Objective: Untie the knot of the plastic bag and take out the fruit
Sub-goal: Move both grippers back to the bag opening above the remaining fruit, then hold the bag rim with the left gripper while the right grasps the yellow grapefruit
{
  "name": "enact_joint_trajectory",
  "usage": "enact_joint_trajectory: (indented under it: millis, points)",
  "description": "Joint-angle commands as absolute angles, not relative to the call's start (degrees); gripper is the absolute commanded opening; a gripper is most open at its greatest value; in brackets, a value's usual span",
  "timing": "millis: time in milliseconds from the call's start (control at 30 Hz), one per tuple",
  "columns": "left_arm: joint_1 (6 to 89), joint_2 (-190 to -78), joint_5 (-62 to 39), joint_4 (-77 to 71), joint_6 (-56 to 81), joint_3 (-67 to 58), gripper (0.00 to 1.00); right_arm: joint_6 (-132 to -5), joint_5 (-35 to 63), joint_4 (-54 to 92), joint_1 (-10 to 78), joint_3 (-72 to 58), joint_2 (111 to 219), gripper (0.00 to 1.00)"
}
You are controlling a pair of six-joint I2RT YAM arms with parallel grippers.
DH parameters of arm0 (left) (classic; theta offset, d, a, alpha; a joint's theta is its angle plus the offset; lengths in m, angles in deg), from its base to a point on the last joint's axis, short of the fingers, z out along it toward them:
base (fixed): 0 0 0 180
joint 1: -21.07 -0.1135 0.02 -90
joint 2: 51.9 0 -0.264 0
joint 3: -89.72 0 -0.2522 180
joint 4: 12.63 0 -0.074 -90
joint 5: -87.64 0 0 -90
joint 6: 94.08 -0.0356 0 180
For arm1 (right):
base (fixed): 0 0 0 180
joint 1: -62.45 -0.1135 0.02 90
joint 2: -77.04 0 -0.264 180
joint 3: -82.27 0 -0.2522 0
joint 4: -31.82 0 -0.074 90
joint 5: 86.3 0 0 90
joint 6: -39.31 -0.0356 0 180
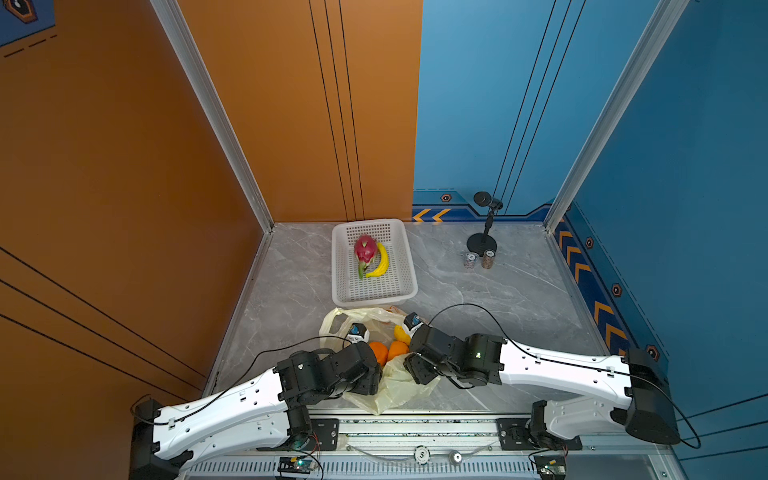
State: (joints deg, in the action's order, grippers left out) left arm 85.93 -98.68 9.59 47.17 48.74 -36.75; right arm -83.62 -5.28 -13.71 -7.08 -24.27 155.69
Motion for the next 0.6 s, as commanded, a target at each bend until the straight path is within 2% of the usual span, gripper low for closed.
enact_joint_trajectory:
  millis: [0, 333, 567]
  points:
    - [86.6, -98.5, 13.0, 44.8, 48.6, -37.1, 0.75, -86.3, -11.2, -12.8, -7.4, -19.9, 159.2, 0.63]
    - [86.4, -95.3, 16.1, 44.7, 46.4, -37.4, 0.75, -85.9, -19.8, -11.3, -5.3, -12.5, 170.8, 0.65]
    - [84.8, -93.5, 16.2, 44.5, 44.7, -37.7, 0.75, -85.6, -21.7, -14.1, -2.0, -8.9, 176.2, 0.73]
